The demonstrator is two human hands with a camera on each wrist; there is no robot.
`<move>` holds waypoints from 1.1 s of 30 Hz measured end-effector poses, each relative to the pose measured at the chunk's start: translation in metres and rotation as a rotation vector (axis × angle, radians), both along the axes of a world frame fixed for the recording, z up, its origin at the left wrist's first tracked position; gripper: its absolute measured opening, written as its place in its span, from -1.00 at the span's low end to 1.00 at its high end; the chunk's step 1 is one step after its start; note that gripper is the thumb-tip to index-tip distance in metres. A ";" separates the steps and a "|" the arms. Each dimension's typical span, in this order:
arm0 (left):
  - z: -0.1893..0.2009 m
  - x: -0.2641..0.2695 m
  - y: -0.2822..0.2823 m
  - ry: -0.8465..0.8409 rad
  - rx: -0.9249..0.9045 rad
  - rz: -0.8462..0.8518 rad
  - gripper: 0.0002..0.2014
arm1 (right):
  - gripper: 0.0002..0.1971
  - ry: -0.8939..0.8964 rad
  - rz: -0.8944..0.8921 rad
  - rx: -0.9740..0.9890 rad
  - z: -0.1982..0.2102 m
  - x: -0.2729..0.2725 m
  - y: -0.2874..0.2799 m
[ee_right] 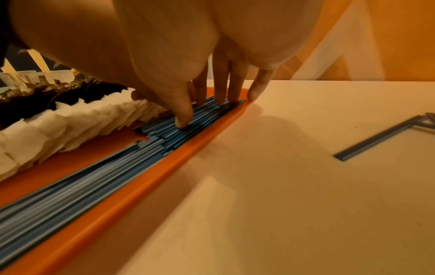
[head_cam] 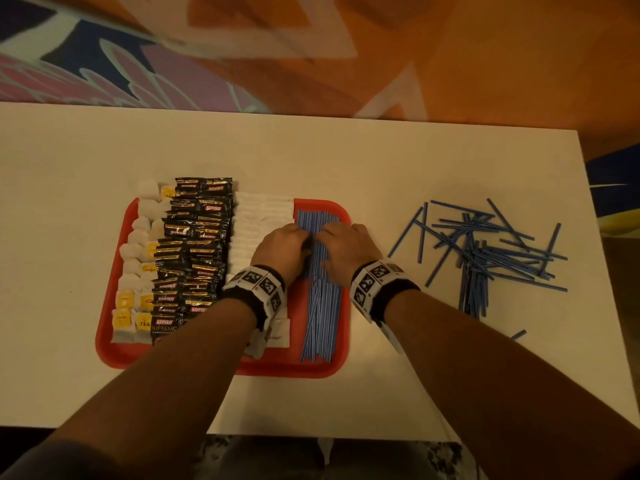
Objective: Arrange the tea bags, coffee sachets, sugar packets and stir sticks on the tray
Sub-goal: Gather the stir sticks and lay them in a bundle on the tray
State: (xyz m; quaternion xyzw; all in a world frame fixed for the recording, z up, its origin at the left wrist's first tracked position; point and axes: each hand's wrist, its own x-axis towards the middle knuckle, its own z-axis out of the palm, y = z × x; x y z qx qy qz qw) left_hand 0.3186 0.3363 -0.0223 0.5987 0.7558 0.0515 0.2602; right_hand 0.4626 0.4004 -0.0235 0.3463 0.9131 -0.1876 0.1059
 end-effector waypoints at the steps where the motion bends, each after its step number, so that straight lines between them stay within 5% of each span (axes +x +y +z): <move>1: -0.001 -0.002 -0.002 0.025 0.026 -0.022 -0.73 | -0.47 0.005 -0.001 0.013 0.001 0.001 0.001; 5: -0.001 -0.005 -0.010 0.153 0.073 -0.177 -0.65 | -0.45 -0.061 0.003 0.020 0.003 0.007 0.001; 17: 0.006 0.007 -0.028 0.148 0.094 -0.199 -0.56 | -0.48 0.042 -0.061 -0.049 0.008 0.031 -0.009; 23: 0.019 0.055 -0.030 0.037 0.173 -0.285 -0.71 | -0.50 0.096 -0.300 -0.115 0.019 0.078 -0.020; 28: 0.031 0.114 -0.019 -0.090 0.096 -0.407 -0.69 | -0.45 0.014 -0.542 -0.251 0.032 0.147 -0.024; 33: 0.018 0.185 -0.016 -0.006 -0.116 -0.622 -0.62 | -0.39 -0.042 -0.736 -0.265 0.038 0.236 -0.034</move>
